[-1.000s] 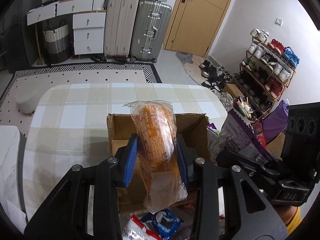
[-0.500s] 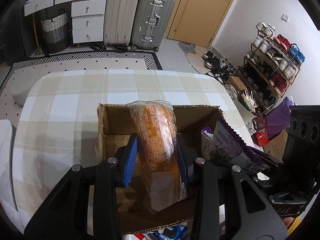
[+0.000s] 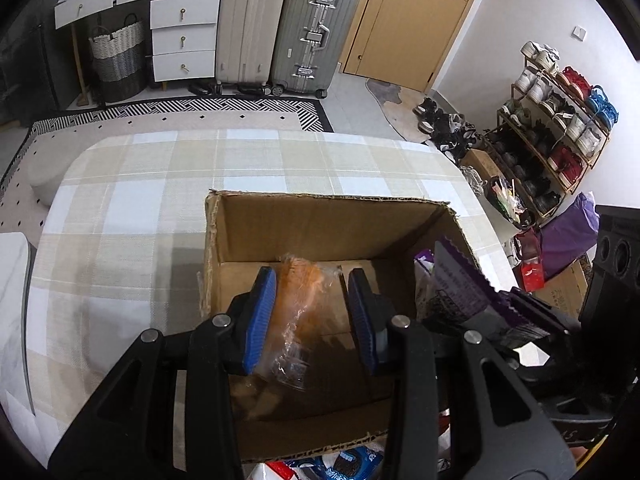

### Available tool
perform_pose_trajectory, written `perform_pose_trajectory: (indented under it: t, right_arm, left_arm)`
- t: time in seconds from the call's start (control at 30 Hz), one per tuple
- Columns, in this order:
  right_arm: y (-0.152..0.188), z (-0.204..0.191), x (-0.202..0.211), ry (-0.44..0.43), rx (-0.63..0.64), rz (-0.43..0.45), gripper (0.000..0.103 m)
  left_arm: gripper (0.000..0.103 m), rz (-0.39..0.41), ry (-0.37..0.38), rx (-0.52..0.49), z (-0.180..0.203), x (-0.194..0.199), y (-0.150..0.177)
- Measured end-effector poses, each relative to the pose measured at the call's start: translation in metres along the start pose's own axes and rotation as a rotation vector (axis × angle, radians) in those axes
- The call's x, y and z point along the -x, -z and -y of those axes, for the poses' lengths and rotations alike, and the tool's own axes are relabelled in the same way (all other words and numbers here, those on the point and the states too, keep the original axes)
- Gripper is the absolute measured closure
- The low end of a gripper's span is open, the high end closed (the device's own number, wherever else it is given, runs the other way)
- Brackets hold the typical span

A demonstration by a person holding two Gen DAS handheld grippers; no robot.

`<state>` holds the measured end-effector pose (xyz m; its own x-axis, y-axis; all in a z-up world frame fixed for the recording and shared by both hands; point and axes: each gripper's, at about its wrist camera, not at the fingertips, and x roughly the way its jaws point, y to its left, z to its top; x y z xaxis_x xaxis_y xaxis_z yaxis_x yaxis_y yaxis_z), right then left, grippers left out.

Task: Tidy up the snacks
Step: 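Open both tools to drop the bags into the box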

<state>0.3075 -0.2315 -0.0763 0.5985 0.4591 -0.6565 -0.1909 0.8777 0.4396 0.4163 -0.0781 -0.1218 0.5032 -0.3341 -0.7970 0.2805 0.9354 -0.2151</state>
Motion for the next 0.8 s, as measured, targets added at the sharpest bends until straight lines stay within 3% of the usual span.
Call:
perform_pose_trajectory:
  t: [0.07,0.17,0.4,0.67,0.8]
  right_arm:
    - [0.001,-0.001,0.003,-0.001,0.004,0.006,0.041]
    - [0.000,-0.005,0.008,0.020,0.018,0.021,0.030]
    - [0.005,-0.017,0.036,0.008,0.020,0.071,0.029]
    - [0.019,-0.039,0.087,-0.004,0.034,0.145,0.028]
    - [0.032,-0.056,0.116,-0.011,0.051,0.194,0.021]
  left_arm:
    - [0.069,0.005,-0.004,0.003,0.001,0.008,0.003]
    - [0.066,0.017,-0.018,0.002,0.003,0.018,0.008]
    - [0.064,0.053,-0.041,-0.010,0.004,0.054,0.019]
    - [0.042,0.124,-0.065,-0.024,0.019,0.121,0.045]
    - [0.033,0.163,-0.073,-0.029,0.027,0.158,0.065]
